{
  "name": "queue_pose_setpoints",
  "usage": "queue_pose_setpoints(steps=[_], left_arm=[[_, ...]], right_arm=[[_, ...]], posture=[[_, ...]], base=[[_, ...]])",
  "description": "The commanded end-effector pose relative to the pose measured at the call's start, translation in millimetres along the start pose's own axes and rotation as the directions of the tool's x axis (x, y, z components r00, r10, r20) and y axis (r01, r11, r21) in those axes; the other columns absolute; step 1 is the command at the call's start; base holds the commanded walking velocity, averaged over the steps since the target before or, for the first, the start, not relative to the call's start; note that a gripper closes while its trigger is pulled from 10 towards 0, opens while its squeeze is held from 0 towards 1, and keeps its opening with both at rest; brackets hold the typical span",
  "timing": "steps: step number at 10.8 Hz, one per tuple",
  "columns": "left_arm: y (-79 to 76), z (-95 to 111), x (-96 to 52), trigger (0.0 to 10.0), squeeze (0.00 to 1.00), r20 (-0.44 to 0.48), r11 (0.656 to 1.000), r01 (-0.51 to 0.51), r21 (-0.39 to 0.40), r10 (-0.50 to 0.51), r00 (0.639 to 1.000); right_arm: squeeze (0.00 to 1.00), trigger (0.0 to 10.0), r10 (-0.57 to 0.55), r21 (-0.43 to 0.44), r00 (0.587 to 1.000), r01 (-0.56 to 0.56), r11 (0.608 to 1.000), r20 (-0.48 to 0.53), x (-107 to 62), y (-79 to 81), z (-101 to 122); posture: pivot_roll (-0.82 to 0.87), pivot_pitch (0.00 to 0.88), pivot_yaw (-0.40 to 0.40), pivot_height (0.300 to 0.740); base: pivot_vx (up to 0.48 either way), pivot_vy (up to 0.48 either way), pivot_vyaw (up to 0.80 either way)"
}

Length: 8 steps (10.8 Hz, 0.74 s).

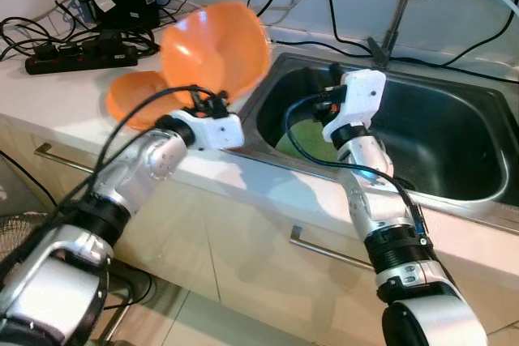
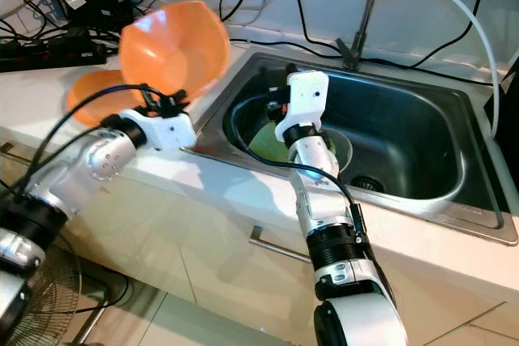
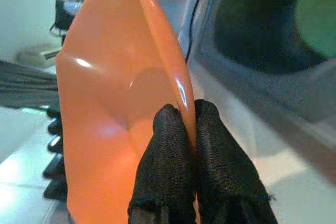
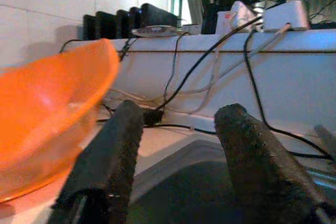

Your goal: Kitchen organization

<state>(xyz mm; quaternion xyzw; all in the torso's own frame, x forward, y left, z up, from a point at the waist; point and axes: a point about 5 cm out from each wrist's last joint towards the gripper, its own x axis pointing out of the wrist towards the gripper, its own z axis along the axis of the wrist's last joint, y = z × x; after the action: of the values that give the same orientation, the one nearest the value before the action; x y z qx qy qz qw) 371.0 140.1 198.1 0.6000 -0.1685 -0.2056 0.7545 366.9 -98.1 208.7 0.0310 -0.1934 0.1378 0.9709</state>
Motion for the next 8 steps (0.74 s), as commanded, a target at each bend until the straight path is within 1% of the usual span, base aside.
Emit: queue_pose_setpoints(steps=[1, 3, 4, 5, 6, 7, 8], left_arm=[[4.6, 8, 1.2, 10.0, 0.0, 0.034, 1.0, -0.013, 0.002, 0.013, 0.999], [0.8, 14, 3.2, 10.0, 0.0, 0.052, 1.0, -0.005, 0.005, 0.005, 0.999], [-3.6, 21, 4.3, 10.0, 0.0, 0.076, 1.0, 0.009, 0.009, -0.01, 0.997], [-5.9, 24, 3.7, 10.0, 0.0, 0.086, 1.0, 0.019, 0.023, -0.021, 0.996], [-5.8, 26, 3.0, 10.0, 0.0, 0.097, 0.998, 0.017, 0.055, -0.022, 0.995], [-3.3, 27, 2.1, 10.0, 0.0, 0.113, 0.994, 0.015, 0.109, -0.027, 0.993], [-2.0, 25, 0.9, 10.0, 0.0, 0.118, 0.99, 0.018, 0.139, -0.035, 0.992]], right_arm=[[1.0, 10.0, 0.023, 0.017, 0.999, -0.024, 1.0, 0.042, 7.3, 1.6, 13], [1.0, 10.0, 0.065, 0.04, 0.997, -0.066, 0.997, 0.029, 6.5, 9.9, 10], [1.0, 10.0, 0.09, 0.051, 0.996, -0.091, 0.995, 0.026, 6.4, 17.1, 9], [0.72, 10.0, 0.111, 0.048, 0.994, -0.112, 0.993, 0.021, 6.4, 21.0, 8], [0.0, 10.0, 0.134, 0.046, 0.991, -0.134, 0.99, 0.013, 6.0, 23.5, 8], [0.0, 10.0, 0.15, 0.045, 0.989, -0.15, 0.988, 0.004, 6.0, 25.3, 7], [0.0, 10.0, 0.149, 0.043, 0.989, -0.149, 0.988, 0.003, 6.4, 25.7, 7]], posture=[[0.2, 0.0, 0.026, 0.74], [0.2, 0.0, 0.026, 0.74], [0.2, 0.0, 0.028, 0.74], [0.2, 0.0, 0.028, 0.74], [0.2, 0.0, 0.026, 0.74], [0.2, 0.0, 0.024, 0.74], [0.2, 0.0, 0.025, 0.74]], base=[[0.0, 0.0, 0.0], [0.0, 0.0, 0.0], [0.0, 0.0, 0.0], [0.0, 0.0, 0.0], [0.0, 0.0, 0.0], [0.0, 0.0, 0.0], [0.0, 0.0, 0.0]])
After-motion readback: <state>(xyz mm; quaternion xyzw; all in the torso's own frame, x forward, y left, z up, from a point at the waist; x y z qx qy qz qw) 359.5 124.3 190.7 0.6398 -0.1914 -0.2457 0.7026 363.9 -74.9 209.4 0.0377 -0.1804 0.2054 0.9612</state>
